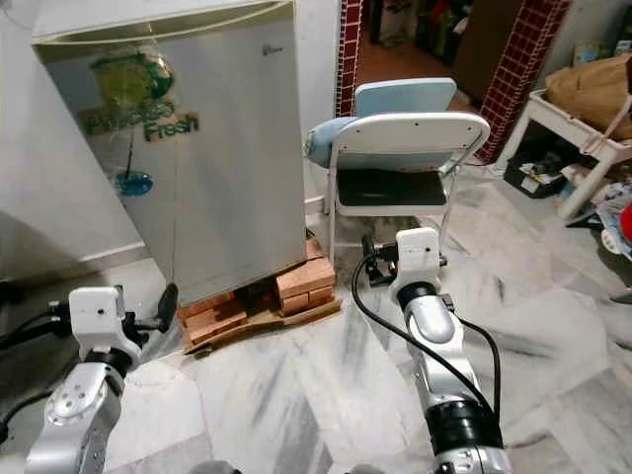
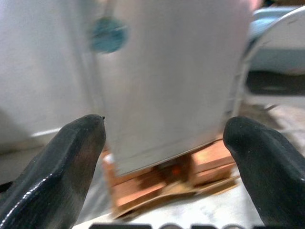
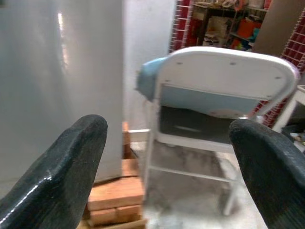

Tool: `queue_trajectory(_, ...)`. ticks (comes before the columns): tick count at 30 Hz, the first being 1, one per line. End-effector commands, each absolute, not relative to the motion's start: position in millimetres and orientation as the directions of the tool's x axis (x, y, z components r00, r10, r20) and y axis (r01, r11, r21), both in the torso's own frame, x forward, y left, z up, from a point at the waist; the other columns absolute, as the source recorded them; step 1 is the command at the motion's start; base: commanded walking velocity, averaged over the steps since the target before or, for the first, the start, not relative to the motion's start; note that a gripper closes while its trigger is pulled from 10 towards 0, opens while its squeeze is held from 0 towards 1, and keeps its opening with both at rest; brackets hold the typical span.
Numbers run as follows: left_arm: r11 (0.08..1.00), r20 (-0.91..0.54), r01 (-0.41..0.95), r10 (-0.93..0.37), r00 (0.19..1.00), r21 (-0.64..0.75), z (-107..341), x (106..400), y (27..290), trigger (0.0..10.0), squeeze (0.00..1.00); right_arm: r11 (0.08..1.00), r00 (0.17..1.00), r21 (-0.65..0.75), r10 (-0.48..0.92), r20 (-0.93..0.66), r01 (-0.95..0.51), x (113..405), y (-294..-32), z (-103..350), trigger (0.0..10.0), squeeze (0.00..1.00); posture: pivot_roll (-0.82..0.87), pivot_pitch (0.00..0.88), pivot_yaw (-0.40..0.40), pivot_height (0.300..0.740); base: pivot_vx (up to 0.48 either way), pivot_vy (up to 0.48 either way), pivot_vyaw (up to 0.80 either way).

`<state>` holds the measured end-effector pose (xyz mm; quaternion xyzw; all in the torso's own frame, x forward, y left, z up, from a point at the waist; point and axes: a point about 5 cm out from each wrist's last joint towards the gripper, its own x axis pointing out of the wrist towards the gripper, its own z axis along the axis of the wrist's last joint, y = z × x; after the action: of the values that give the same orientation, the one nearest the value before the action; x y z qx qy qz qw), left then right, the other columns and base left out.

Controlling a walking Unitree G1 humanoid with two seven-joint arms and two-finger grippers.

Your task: Restocking fridge

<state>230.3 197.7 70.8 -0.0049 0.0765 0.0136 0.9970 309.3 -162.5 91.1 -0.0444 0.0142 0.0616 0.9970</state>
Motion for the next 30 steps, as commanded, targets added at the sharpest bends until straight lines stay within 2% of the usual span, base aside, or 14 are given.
queue_trajectory(1, 0.999, -0.147, -0.039, 0.039, 0.988, 0.004, 73, 230, 202, 10.0, 0.0, 0.984, 0.989, -0.096, 0.149, -0.004, -0.149, 312, -156, 99, 10.0, 0.0, -0.01, 0.026, 0.029, 0.74, 0.0, 0.48, 0.0)
queue_trajectory(7, 0.999, -0.145, -0.047, 0.047, 0.988, 0.002, 73, 231, 203, 10.0, 0.0, 0.983, 0.989, -0.101, 0.151, -0.002, -0.15, 316, -154, 100, 10.0, 0.0, 0.01, 0.028, 0.026, 0.74, 0.0, 0.48, 0.0)
queue_trajectory(16, 0.999, -0.108, -0.036, 0.037, 0.994, 0.01, 83, 233, 207, 10.0, 0.0, 0.981, 0.988, -0.12, 0.153, 0.021, -0.15, 321, -153, 108, 10.0, 0.0, 0.03, 0.046, 0.027, 0.74, 0.0, 0.475, -0.8)
queue_trajectory(20, 1.0, -0.099, -0.017, 0.018, 0.995, 0.013, 84, 232, 207, 10.0, 0.0, 0.98, 0.986, -0.116, 0.166, 0.016, -0.163, 319, -148, 104, 10.0, 0.0, 0.03, 0.053, 0.026, 0.74, 0.0, 0.443, -0.42)
queue_trajectory(24, 1.0, -0.099, -0.007, 0.007, 0.995, -0.001, 83, 232, 205, 10.0, 0.0, 0.979, 0.985, -0.117, 0.17, 0.014, -0.168, 317, -147, 104, 10.0, 0.0, 0.03, 0.048, 0.024, 0.74, 0.263, 0.402, 0.0)
queue_trajectory(30, 1.0, -0.108, 0.006, -0.008, 0.994, -0.013, 81, 234, 199, 10.0, 0.0, 0.979, 0.987, -0.127, 0.161, 0.001, -0.159, 320, -151, 102, 10.0, 0.0, 0.02, 0.039, 0.021, 0.74, 0.277, 0.392, -0.64)
